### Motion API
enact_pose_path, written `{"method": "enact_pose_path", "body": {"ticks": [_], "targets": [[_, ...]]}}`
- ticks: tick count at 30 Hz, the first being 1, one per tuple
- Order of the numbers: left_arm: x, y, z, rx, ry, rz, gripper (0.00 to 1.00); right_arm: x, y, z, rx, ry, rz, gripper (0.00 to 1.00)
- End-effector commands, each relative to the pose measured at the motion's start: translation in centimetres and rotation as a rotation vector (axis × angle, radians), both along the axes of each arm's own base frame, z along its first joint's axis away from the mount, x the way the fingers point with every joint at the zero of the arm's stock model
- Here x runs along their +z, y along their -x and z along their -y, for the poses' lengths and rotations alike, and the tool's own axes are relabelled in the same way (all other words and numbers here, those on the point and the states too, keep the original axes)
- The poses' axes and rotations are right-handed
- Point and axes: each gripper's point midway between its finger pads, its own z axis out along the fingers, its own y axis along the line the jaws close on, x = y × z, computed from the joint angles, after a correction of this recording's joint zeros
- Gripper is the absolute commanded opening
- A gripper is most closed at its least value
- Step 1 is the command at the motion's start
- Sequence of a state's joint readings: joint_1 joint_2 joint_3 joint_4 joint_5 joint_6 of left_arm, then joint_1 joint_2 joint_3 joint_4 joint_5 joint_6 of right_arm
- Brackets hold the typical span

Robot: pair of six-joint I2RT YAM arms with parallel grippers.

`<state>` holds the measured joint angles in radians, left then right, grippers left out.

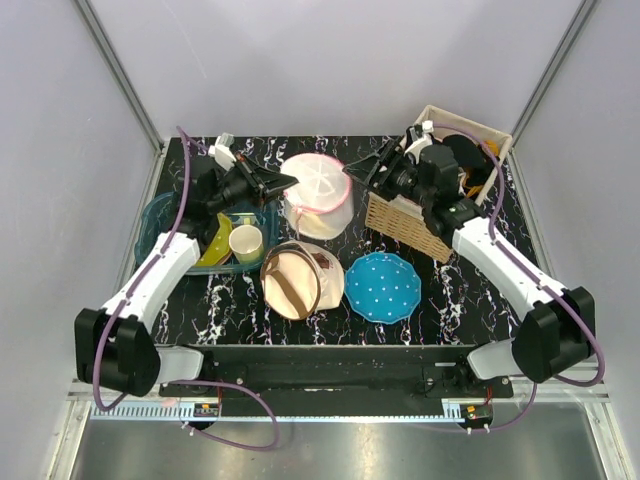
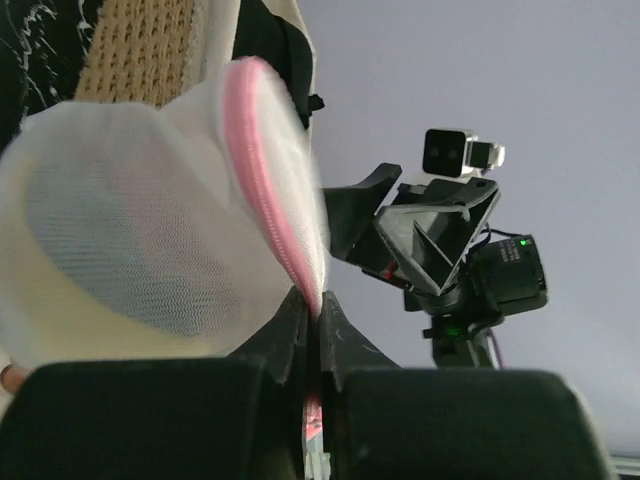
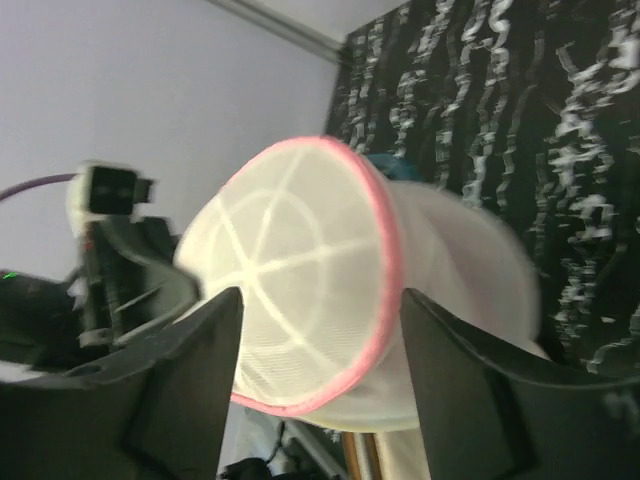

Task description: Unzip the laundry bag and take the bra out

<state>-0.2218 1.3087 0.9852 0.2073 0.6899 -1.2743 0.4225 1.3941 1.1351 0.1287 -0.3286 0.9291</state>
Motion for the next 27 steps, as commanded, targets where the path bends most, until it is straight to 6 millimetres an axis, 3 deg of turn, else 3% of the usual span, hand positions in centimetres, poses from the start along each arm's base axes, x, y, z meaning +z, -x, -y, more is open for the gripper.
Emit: {"method": "enact_pose_path", "body": {"ticks": [1, 4, 7, 11, 12, 15, 17, 20, 27], "targets": [[0.0, 0.7, -1.9, 0.102, -0.192, 0.017, 0.00, 1.7, 0.2, 3.6, -0.128, 0.237, 0.044, 0.75], [0.0, 0.5, -2.5, 0.150, -0.219, 0.015, 0.00, 1.4, 1.0, 5.6, -0.192, 0.320, 0.034, 0.75], [-0.4, 0.2, -2.7, 0.181, -0.258, 0.002, 0.00, 1.6, 2.8, 5.4, -0.164, 0.351, 0.055, 0.72], [-0.2, -0.3, -2.5, 0.206, -0.298, 0.007, 0.00, 1.5, 6.0, 1.1, -0.046, 0.393, 0.082, 0.68], [-0.5, -0.1, -2.3, 0.200, -0.312, -0.003, 0.00, 1.3, 7.5, -1.4, 0.024, 0.403, 0.092, 0.67], [-0.1, -0.3, -2.4, 0.210, -0.338, 0.020, 0.00, 0.5, 9.0, -5.0, 0.120, 0.400, 0.081, 0.63], [0.5, -0.5, -2.5, 0.220, -0.346, 0.035, 0.00, -0.5, 9.1, -6.6, 0.153, 0.414, 0.070, 0.62], [1.1, -0.4, -2.5, 0.217, -0.360, 0.050, 0.00, -0.3, 9.6, -8.4, 0.200, 0.418, 0.090, 0.60], [2.3, -0.4, -2.1, 0.201, -0.365, 0.082, 0.00, -0.3, 10.0, -10.3, 0.267, 0.363, 0.091, 0.60]]}}
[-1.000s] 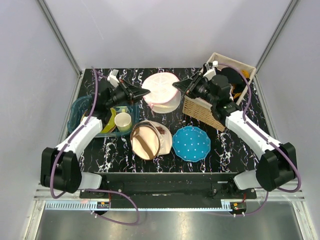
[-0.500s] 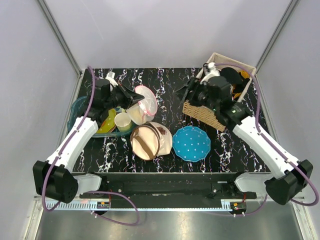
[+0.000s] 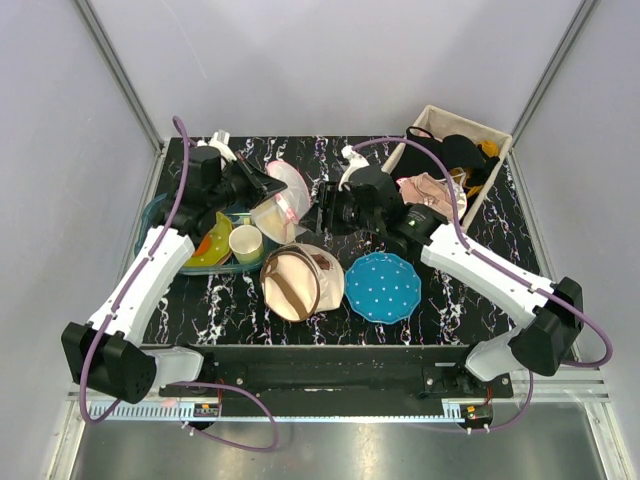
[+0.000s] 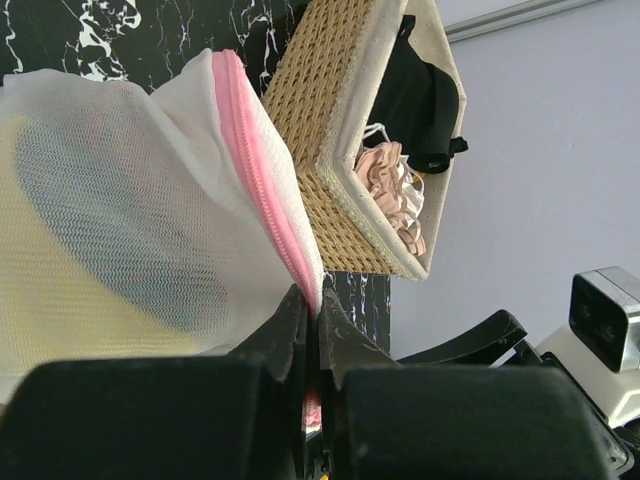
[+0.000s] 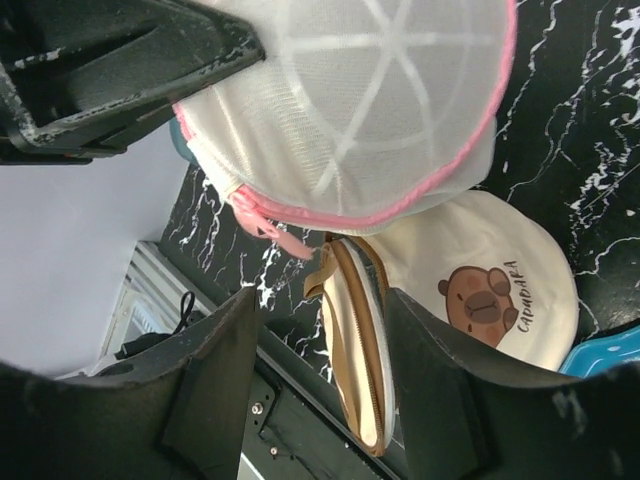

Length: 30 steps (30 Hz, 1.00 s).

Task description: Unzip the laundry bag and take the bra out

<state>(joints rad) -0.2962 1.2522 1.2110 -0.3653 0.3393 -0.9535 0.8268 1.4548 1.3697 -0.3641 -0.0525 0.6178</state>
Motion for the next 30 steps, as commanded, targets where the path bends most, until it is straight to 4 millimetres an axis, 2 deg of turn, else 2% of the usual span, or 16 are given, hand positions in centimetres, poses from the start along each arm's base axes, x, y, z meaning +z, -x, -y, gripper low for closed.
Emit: {"method": "enact_pose_path", "body": {"ticks": [1, 2, 7, 12, 18, 30], "targets": [[3.5, -0.5, 0.4, -0.012, 0.006, 0.112, 0.00, 3.7, 0.4, -2.0, 0.071, -0.121, 0.059, 0.60], [3.6, -0.5, 0.5, -0.015, 0.008, 0.113, 0.00, 3.3, 0.6, -2.3, 0.075, -0.137, 0.032, 0.60], [4.0, -0.1, 0.8, -0.039, 0.009, 0.125, 0.00, 3.8, 1.2, -3.8, 0.137, -0.237, -0.014, 0.60], [4.7, 0.3, 0.8, -0.060, 0.010, 0.153, 0.00, 3.5, 0.4, -3.8, 0.147, -0.275, -0.051, 0.62], [5.2, 0.6, 1.1, -0.083, 0.018, 0.163, 0.00, 2.6, 1.0, -4.1, 0.185, -0.339, -0.115, 0.64], [5.4, 1.3, 1.1, -0.097, 0.030, 0.166, 0.00, 3.7, 0.4, -4.1, 0.183, -0.414, -0.099, 0.63]]}}
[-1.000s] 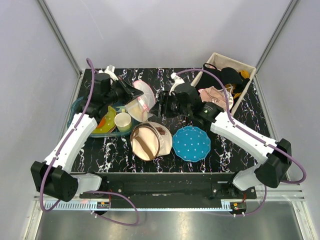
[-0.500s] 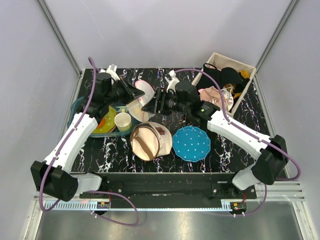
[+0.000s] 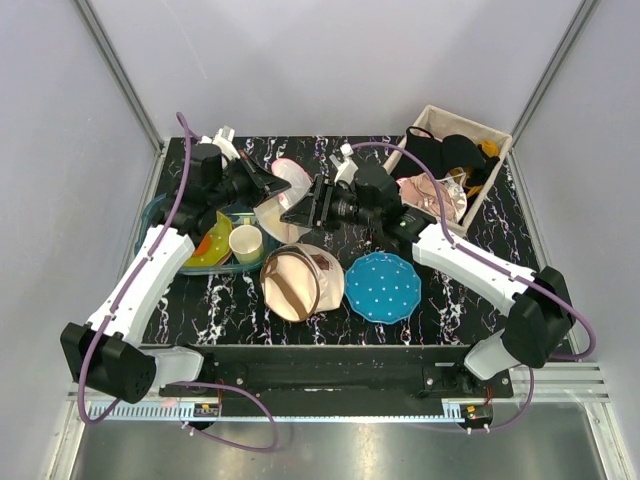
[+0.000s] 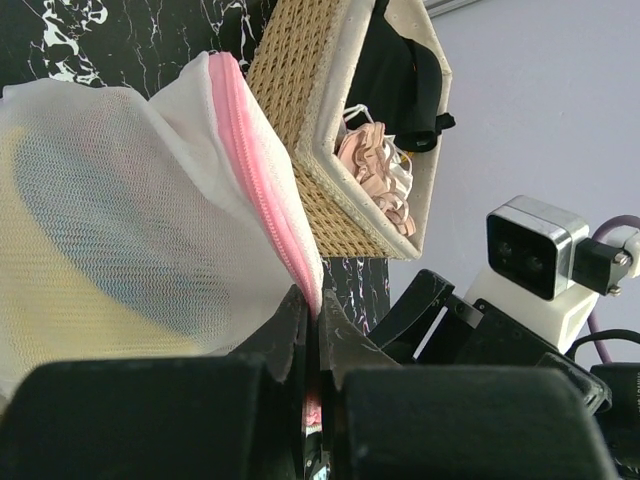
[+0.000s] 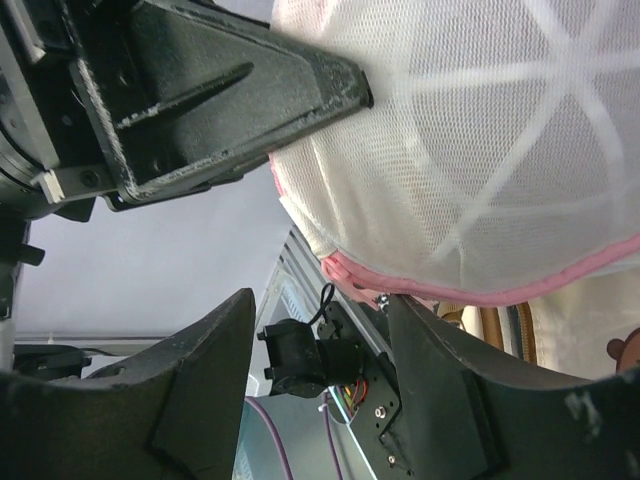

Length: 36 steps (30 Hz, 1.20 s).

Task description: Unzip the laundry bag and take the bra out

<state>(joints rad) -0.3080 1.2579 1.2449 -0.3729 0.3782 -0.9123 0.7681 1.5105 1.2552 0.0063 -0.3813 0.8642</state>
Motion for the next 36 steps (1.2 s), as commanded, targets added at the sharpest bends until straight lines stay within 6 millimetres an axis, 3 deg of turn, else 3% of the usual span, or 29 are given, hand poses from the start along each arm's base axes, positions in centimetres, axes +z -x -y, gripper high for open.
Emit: {"method": "enact_pose_path", "body": {"ticks": [1, 17, 23, 30, 36], "targets": [[4.2, 0.9, 0.3, -0.037, 0.043, 0.124, 0.00, 2.2, -0.5, 0.0, 0.002, -0.083, 0.036, 0.61], [4.0, 0.7, 0.6, -0.046, 0.059, 0.118, 0.00, 2.2, -1.0, 1.1, -0.050, -0.082, 0.044, 0.43], [4.1, 0.6, 0.7, -0.049, 0.059, 0.120, 0.00, 2.7, -1.1, 1.7, -0.078, -0.075, 0.082, 0.42], [3.8, 0.4, 0.8, -0.051, 0.057, 0.115, 0.00, 2.9, -0.8, 1.1, -0.031, -0.098, 0.080, 0.41], [3.4, 0.3, 0.8, -0.050, 0.048, 0.111, 0.00, 3.0, -0.9, 1.3, -0.044, -0.100, 0.092, 0.35]]}}
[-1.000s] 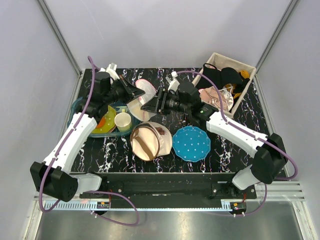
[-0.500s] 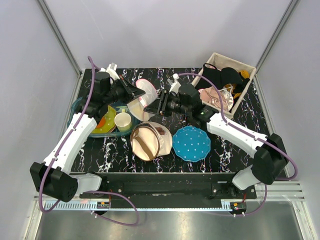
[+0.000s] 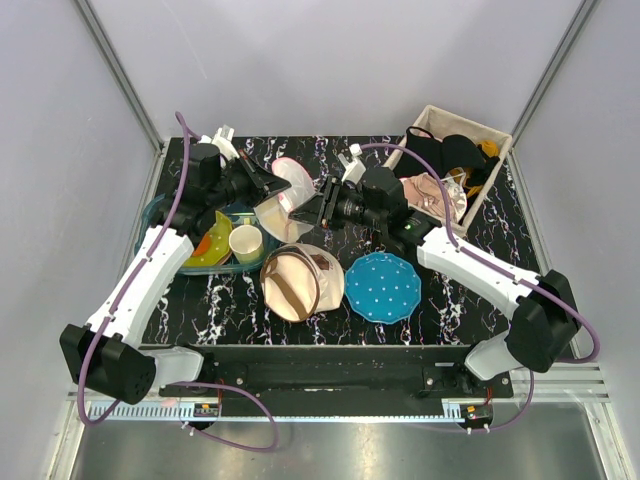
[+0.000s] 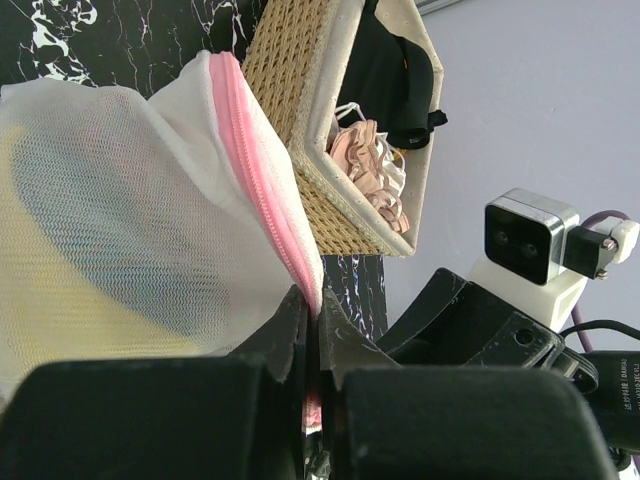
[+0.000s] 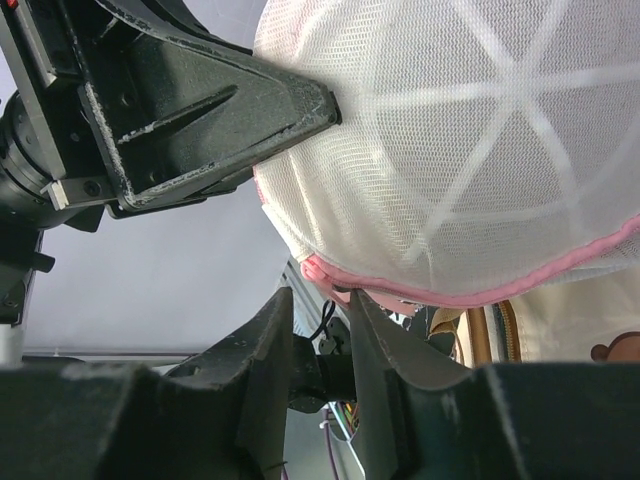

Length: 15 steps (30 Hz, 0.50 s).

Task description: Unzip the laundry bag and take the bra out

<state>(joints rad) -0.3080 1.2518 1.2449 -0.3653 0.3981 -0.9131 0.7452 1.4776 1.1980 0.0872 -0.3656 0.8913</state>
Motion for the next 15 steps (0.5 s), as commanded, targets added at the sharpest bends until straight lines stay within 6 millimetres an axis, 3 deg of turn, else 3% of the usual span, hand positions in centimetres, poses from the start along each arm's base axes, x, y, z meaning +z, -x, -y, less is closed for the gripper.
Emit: {"method": "enact_pose_path", "body": {"ticks": [1, 10, 15], "targets": [[2.9, 0.0, 0.6, -0.033, 0.037, 0.099, 0.00, 2.4, -0.2, 0.3, -0.004, -0.050, 0.074, 0.35], [2.8, -0.1, 0.7, -0.036, 0.037, 0.096, 0.00, 1.5, -0.5, 0.9, -0.039, -0.039, 0.054, 0.01], [2.6, 0.0, 0.7, -0.044, 0.033, 0.093, 0.00, 1.0, -0.7, 1.7, -0.073, -0.030, 0.049, 0.00]]}}
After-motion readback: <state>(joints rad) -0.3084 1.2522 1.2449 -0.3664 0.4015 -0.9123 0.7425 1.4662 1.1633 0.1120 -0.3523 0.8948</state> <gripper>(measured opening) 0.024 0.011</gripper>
